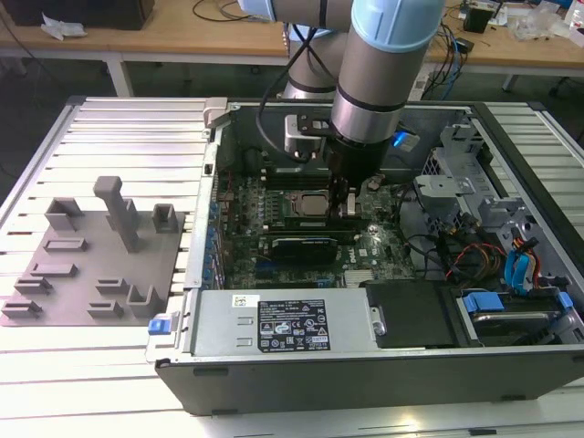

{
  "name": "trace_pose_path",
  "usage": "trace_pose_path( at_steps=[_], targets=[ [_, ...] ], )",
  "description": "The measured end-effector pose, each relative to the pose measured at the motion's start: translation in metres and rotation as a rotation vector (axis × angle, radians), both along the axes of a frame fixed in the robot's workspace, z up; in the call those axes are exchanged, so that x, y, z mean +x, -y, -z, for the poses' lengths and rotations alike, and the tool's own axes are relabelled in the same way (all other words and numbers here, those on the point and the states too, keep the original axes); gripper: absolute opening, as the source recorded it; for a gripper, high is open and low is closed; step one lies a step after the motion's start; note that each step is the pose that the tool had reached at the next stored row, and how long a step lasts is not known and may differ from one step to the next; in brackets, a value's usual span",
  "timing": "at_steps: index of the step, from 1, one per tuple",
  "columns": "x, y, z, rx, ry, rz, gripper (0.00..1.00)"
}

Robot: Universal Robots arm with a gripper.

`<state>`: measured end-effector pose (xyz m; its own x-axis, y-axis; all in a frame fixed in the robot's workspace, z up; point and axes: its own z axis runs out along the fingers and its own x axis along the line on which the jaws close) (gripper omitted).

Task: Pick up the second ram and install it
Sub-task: 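Insert the second ram into the second slot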

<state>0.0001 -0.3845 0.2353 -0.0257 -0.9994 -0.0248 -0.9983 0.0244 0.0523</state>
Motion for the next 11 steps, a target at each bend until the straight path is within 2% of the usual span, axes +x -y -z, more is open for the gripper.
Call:
trace_pose_path(
  at_steps=[4, 7, 11],
  targets=[
    [-0.004, -0.0022, 0.0041, -0.0005, 0.0003, 0.000, 0.11],
    [-0.005, -0.0023, -0.0046, -0.0001, 0.0060, 0.000, 0.11],
    [-0.015, -0.0022, -0.0044, -0.0004, 0.0060, 0.000, 0.11]
  ],
)
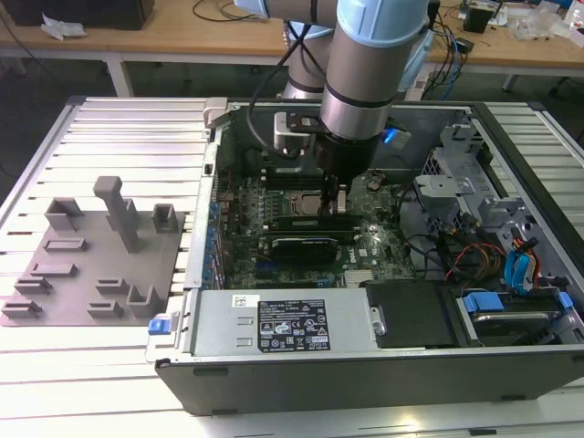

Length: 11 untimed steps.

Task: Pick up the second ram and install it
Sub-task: 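Insert the second ram into the second slot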

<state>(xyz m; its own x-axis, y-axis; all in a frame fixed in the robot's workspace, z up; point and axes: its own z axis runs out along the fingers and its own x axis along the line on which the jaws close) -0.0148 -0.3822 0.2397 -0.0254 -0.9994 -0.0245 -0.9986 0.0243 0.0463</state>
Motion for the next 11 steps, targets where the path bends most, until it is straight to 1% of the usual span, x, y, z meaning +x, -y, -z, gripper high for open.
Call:
trace_pose_path(
  at_steps=[1, 3, 7, 8, 9, 11],
  targets=[
    [-0.0034, 0.0000, 0.0001, 0.0000, 0.0001, 0.000, 0.11],
    [-0.0063, 0.0000, 0.0002, 0.0000, 0.0000, 0.000, 0.11],
    [-0.0067, -0.0003, 0.0003, 0.0002, 0.0001, 0.000, 0.11],
    [-0.0072, -0.0009, 0.0003, 0.0019, 0.0000, 0.000, 0.11],
    [-0.0074, -0.0013, 0.0004, 0.0058, 0.0001, 0.000, 0.11],
    [-0.0077, -0.0019, 0.0006, 0.0075, 0.0000, 0.000, 0.11]
  ],
)
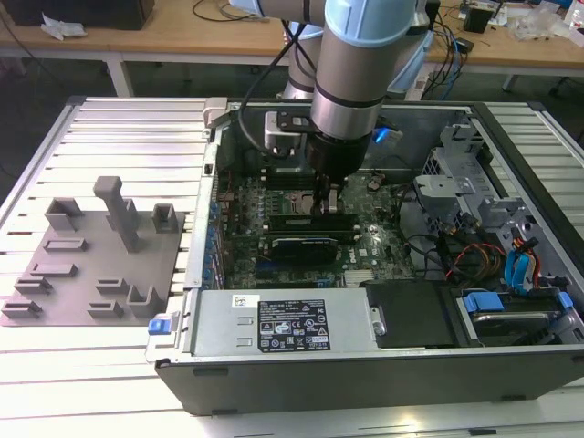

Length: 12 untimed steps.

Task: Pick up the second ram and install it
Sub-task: 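Insert the second ram into the second slot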

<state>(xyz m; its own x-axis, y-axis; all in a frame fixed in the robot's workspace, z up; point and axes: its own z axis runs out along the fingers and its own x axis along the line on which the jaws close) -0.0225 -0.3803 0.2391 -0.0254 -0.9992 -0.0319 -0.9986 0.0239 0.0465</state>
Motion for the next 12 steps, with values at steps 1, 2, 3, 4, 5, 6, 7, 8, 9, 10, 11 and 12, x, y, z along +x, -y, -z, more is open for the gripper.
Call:
trace_pose_path(
  at_steps=[1, 2, 3, 4, 5, 6, 7, 8, 9, 10, 11, 12],
  targets=[
    [0.0000, -0.0001, 0.0006, 0.0000, 0.0000, 0.000, 0.11],
    [-0.0001, -0.0002, 0.0013, 0.0000, 0.0000, 0.000, 0.11],
    [-0.0001, -0.0004, 0.0019, -0.0002, -0.0001, 0.000, 0.11],
    [-0.0001, -0.0004, 0.0024, -0.0002, -0.0001, 0.000, 0.11],
    [-0.0001, -0.0005, 0.0030, 0.0000, 0.0000, 0.000, 0.11],
    [-0.0002, -0.0005, 0.0037, -0.0001, 0.0000, 0.000, 0.11],
    [-0.0003, -0.0005, 0.0039, -0.0001, 0.0000, 0.000, 0.11],
    [-0.0003, -0.0005, 0.0042, -0.0001, 0.0000, 0.000, 0.11],
    [-0.0004, -0.0005, 0.0048, 0.0000, 0.0001, 0.000, 0.11],
    [-0.0005, -0.0006, 0.0061, 0.0000, 0.0000, 0.000, 0.11],
    [-0.0005, -0.0006, 0.0070, -0.0001, 0.0001, 0.000, 0.11],
    [-0.0005, -0.0007, 0.0072, -0.0003, 0.0000, -0.001, 0.11]
  ],
)
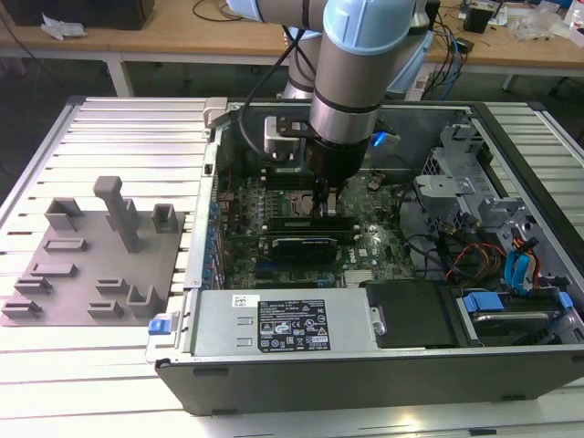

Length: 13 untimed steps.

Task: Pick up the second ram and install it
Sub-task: 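Insert the second ram into the second slot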

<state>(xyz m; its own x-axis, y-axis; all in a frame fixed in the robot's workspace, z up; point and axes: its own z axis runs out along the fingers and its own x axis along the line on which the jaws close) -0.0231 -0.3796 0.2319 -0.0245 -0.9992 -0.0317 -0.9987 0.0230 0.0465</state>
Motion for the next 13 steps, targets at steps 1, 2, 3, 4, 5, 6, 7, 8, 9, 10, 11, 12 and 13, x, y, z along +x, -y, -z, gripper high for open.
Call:
trace_pose_path(
  at_steps=[1, 2, 3, 4, 5, 6, 7, 8, 9, 10, 11, 12, 13],
  targets=[
    [0.0000, -0.0003, 0.0003, 0.0003, 0.0001, 0.000, 0.11],
    [0.0000, -0.0014, 0.0004, 0.0001, 0.0000, -0.001, 0.11],
    [0.0000, -0.0024, 0.0004, 0.0003, 0.0000, -0.009, 0.11],
    [0.0000, -0.0028, 0.0007, 0.0003, 0.0001, -0.013, 0.11],
    [0.0000, -0.0028, 0.0010, 0.0000, 0.0000, -0.013, 0.11],
    [0.0000, -0.0029, 0.0015, 0.0001, 0.0000, -0.012, 0.11],
    [0.0000, -0.0028, 0.0017, 0.0001, -0.0001, -0.010, 0.11],
    [0.0000, -0.0029, 0.0018, -0.0001, -0.0001, -0.007, 0.11],
    [0.0000, -0.0029, 0.0019, 0.0001, 0.0000, -0.004, 0.11],
    [-0.0001, -0.0023, 0.0019, 0.0004, 0.0002, -0.003, 0.11],
    [0.0000, -0.0018, 0.0019, 0.0003, 0.0000, -0.004, 0.11],
    [0.0000, -0.0015, 0.0020, 0.0004, 0.0003, -0.003, 0.11],
    [0.0000, -0.0015, 0.0019, 0.0002, 0.0001, -0.004, 0.11]
  ],
)
